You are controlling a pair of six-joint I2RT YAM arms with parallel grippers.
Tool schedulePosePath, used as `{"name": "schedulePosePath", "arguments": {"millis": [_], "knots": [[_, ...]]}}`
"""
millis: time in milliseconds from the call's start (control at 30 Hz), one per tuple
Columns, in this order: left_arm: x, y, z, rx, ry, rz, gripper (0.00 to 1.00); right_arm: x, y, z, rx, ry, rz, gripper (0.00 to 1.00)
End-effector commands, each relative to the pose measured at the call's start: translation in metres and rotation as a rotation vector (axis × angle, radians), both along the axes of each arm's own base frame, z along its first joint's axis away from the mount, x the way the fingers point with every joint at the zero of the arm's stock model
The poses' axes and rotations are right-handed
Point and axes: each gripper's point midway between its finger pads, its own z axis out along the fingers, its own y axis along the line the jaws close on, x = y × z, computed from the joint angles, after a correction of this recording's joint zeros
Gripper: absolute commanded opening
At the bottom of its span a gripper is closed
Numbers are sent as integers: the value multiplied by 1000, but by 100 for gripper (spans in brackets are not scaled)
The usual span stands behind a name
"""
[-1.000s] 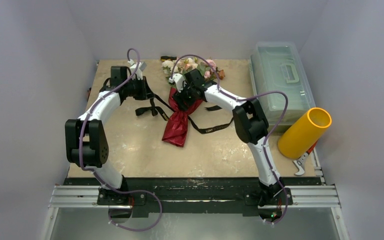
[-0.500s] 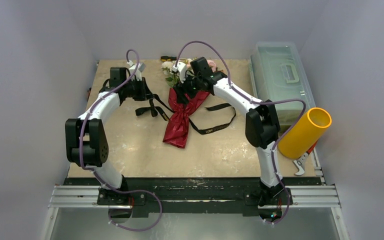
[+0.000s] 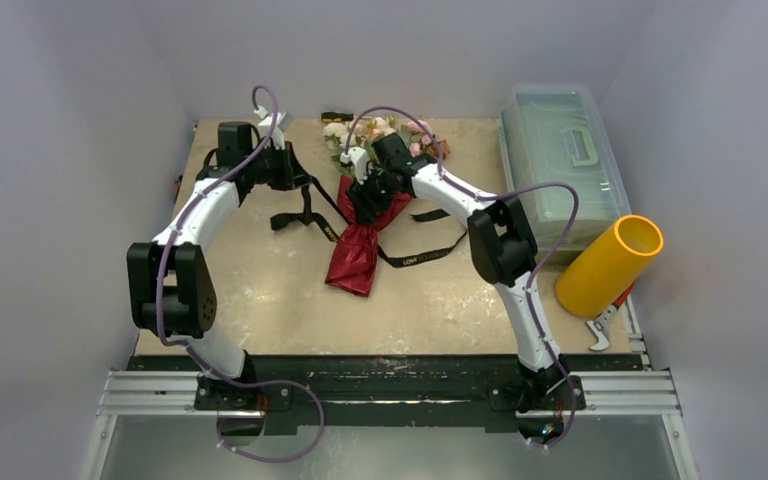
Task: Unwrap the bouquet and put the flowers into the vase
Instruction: Untie the ribbon from the wrapping paper.
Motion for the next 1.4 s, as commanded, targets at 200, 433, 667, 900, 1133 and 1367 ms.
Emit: {"name": "schedulePosePath", "arguments": {"millis": [200,433,667,900,1133,1367], "knots": [[26,5,132,-51,-291,71,0,0,-12,-9,-77,-59,46,61],[37,28,230,-92,-522,153,0,-3,-14,-19,-87,-46,55,61],[41,55,309,-120,-709,247,0,-8,-17,-23,-95,-33,66,61],[45,92,382,-121,-896,429,0,-13,-22,-30,-121,-14,74,61],[46,128,459,-103,-1084,605,0,-13,-24,-33,-136,-21,85,61],[28,137,513,-157,-1258,660,0,-13,-24,-35,-140,-23,89,61]]}}
